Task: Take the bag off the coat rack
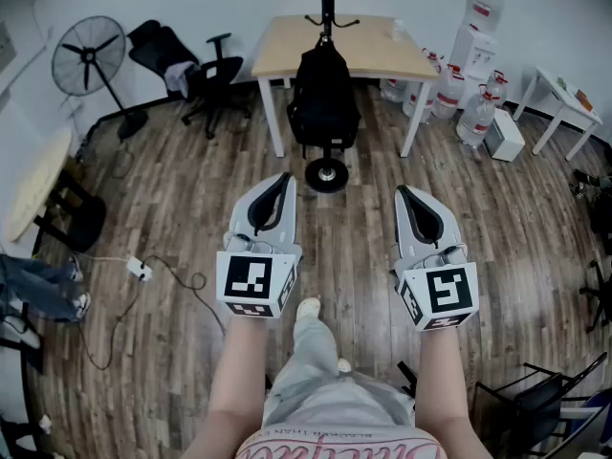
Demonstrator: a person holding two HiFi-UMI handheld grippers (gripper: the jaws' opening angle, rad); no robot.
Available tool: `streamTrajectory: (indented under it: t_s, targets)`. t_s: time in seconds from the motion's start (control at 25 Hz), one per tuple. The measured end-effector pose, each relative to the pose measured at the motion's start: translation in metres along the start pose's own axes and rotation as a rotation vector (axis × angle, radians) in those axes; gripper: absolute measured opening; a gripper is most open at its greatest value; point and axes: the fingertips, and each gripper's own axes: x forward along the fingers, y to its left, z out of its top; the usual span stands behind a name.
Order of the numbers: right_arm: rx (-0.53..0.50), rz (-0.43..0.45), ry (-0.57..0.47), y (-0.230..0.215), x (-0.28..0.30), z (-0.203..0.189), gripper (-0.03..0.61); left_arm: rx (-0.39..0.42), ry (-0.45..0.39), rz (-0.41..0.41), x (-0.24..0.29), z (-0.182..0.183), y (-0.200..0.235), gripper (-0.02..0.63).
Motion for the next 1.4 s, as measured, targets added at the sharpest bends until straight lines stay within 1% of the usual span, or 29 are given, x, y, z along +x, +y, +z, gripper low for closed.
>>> streamTrajectory:
  t_s: [0.28, 0.72, 0.88, 1.08, 1.24, 1.4]
  targets:
    - [0.039, 0.009, -0.008, -0.013, 0.044, -0.009, 0.002, -0.008, 0.002, -0.006, 0.04, -0.013, 0.024, 0.018]
    - [0.026, -0.015, 0.032, -0.044, 0.148, -0.025, 0.002, -0.02, 0.013, -0.04, 0.135, -0.033, 0.085, 0.018]
    - [0.025, -0.015, 0.033, -0.048, 0.183, -0.025, 0.002, -0.011, 0.015, -0.057, 0.162, -0.036, 0.108, 0.018]
    - [0.015, -0.018, 0.04, -0.047, 0.228, -0.029, 0.002, -0.02, 0.013, -0.061, 0.192, -0.045, 0.145, 0.018]
    - [0.01, -0.033, 0.037, -0.046, 0.259, -0.029, 0.002, -0.016, 0.008, -0.088, 0.216, -0.05, 0.164, 0.018]
    - [-0.02, -0.036, 0.056, -0.046, 0.282, -0.034, 0.002, -0.022, 0.005, -0.111, 0.238, -0.054, 0.176, 0.018]
